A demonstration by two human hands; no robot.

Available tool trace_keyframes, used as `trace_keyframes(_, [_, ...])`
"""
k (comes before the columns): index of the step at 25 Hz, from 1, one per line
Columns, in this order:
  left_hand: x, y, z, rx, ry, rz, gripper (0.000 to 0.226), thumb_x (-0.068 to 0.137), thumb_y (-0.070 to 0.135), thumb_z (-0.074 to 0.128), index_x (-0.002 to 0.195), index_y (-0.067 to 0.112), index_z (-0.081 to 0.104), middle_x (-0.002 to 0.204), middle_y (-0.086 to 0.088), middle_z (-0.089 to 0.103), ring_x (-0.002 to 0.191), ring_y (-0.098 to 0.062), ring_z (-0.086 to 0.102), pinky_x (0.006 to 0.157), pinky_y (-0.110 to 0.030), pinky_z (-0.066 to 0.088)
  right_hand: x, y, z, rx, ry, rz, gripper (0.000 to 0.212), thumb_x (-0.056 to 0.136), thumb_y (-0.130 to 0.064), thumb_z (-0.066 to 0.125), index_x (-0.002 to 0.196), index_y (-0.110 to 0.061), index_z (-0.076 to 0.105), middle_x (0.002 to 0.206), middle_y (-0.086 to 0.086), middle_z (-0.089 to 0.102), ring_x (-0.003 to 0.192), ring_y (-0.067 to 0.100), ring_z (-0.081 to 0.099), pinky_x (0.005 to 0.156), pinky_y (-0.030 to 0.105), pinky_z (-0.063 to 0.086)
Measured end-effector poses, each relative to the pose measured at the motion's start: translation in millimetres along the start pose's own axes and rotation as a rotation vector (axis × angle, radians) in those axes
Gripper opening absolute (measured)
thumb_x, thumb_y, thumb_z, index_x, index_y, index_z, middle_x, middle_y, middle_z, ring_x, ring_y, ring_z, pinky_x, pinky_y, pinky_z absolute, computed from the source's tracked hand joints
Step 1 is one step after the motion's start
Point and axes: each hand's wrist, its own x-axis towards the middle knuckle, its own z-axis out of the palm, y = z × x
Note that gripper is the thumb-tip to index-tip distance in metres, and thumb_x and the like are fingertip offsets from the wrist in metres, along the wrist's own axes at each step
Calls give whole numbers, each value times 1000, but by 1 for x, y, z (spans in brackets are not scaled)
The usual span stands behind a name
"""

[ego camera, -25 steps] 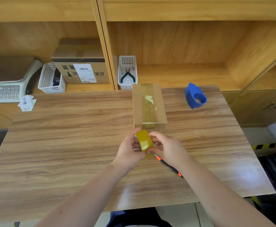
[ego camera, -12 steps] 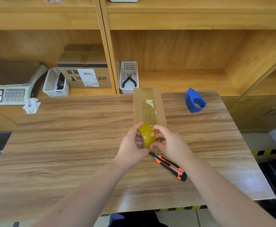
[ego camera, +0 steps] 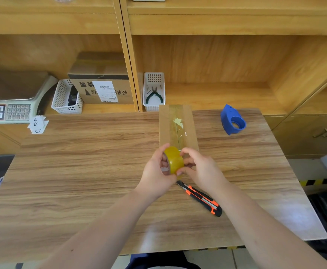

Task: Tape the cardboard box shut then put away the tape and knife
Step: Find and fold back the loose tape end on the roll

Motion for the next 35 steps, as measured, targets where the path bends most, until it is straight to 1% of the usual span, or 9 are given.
trace_keyframes(4, [0,0,3,-6,15,1,86,58,16,71,137,28,42,101,1,58,102,-29,61,83,-33,56,3,2,-3,-12,-26,7,38,83,-21,70,115,-25,52,78,-22,68,70,-21,54,68,-1,37])
trace_keyframes(11, [3,-3,3,-15,24,-20,86,60,16,74,138,25,43,104,-3,61,101,-29,61,85,-34,55,13,2,-3,-34,-91,17,38,80,-21,72,111,-25,51,75,-18,68,66,-22,51,65,0,36])
trace_keyframes(20, [6,-11,5,-26,17,-66,83,66,5,78,138,26,42,103,-3,61,101,-30,62,86,-33,55,21,6,-4,-100,-178,-1,34,80,-22,70,99,-32,44,79,-15,74,64,-14,55,63,9,40])
trace_keyframes(22, [7,-12,7,-5,13,-70,84,67,7,80,138,28,41,106,-6,62,101,-29,62,85,-33,55,20,8,-6,-104,-186,-4,31,81,-22,69,99,-30,46,78,-16,73,65,-13,56,63,10,42])
trace_keyframes(25, [6,-13,7,3,18,-65,85,67,8,82,139,27,41,107,-6,62,101,-27,62,83,-28,56,15,9,-6,-118,-163,-45,17,83,-22,67,91,-20,52,73,-16,69,62,-7,55,61,23,45])
trace_keyframes(27, [6,-11,7,-3,24,-57,86,65,9,80,141,25,42,107,-4,62,101,-26,62,83,-27,56,10,10,-4,-91,-97,-75,16,83,-21,69,87,-18,53,62,-24,61,60,-7,54,54,18,37])
trace_keyframes(29, [9,-10,7,0,28,-51,86,64,12,78,141,26,42,106,-3,63,100,-27,62,85,-33,56,7,9,-2,-21,-45,-28,27,78,-25,74,94,-24,52,66,-25,61,62,0,57,56,16,40])
trace_keyframes(32, [8,-10,9,18,19,-52,87,66,12,81,142,26,41,108,-5,63,99,-26,63,87,-34,56,7,9,-2,13,-65,36,57,75,-30,77,120,-41,45,79,-26,64,68,8,62,66,20,48])
trace_keyframes(35, [7,-12,11,11,25,-64,88,66,14,83,142,27,41,109,-4,65,99,-24,64,89,-35,56,4,14,-1,1,-67,-1,66,77,-32,76,134,-38,44,90,-24,64,72,11,63,70,22,49])
